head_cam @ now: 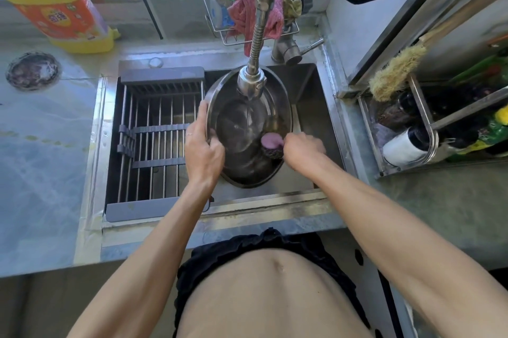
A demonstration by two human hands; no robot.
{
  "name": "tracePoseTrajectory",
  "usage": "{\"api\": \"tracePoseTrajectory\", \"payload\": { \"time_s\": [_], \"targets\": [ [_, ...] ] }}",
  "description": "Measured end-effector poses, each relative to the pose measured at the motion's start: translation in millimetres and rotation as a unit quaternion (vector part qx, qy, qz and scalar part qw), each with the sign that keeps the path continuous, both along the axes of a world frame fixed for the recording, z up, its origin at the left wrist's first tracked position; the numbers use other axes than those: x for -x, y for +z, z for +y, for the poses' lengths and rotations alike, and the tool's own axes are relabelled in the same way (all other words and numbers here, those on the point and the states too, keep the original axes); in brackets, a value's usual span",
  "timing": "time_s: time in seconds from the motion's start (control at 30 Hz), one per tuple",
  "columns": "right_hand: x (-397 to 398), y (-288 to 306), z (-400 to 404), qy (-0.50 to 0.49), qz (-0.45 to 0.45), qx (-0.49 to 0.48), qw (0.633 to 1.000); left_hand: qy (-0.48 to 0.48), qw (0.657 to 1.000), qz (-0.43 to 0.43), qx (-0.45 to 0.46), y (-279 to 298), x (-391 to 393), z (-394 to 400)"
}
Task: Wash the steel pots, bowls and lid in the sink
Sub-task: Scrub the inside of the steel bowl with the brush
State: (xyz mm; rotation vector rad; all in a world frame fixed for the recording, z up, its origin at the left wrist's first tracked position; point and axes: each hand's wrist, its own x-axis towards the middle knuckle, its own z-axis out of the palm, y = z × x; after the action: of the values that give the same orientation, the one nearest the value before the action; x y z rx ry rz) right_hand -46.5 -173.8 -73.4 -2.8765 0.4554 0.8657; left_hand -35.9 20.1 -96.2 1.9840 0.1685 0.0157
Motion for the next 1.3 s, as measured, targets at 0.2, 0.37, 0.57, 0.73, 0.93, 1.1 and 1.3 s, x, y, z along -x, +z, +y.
{"api": "tracePoseTrajectory", "payload": {
  "time_s": [0.2,0.37,0.57,0.73,0.93,1.1,1.3],
  "targets": [
    [-1.9,2.0,5.2,0.019,0.086,-0.067,0.994,0.075,0.997,0.026,0.002,-3.9,5.6,-18.5],
    [1.8,7.7,19.2,0.011,0.132,-0.157,0.979,0.076,0.997,0.026,-0.001,-8.9,4.8,-18.5],
    [0.1,2.6,-0.6,0.028,0.012,0.049,0.998,0.043,0.998,0.039,0.004,3.4,15.3,-13.6],
    [-11.4,-7.8,-14.8,0.168,-0.154,0.152,0.962,0.024,0.997,0.079,0.005,8.8,8.7,-10.7],
    [-20.8,2.6,-13.2,0.270,-0.282,0.112,0.914,-0.037,0.992,0.124,0.013,9.8,-5.6,-8.3],
    [-17.3,-7.1,-0.1,0.398,-0.377,0.019,0.836,0.010,0.983,0.179,0.046,18.8,-17.0,-7.9],
    [-19.5,-12.6,-11.0,0.439,-0.398,-0.010,0.805,0.032,0.953,0.266,0.139,20.0,-20.3,5.2]
  ]
}}
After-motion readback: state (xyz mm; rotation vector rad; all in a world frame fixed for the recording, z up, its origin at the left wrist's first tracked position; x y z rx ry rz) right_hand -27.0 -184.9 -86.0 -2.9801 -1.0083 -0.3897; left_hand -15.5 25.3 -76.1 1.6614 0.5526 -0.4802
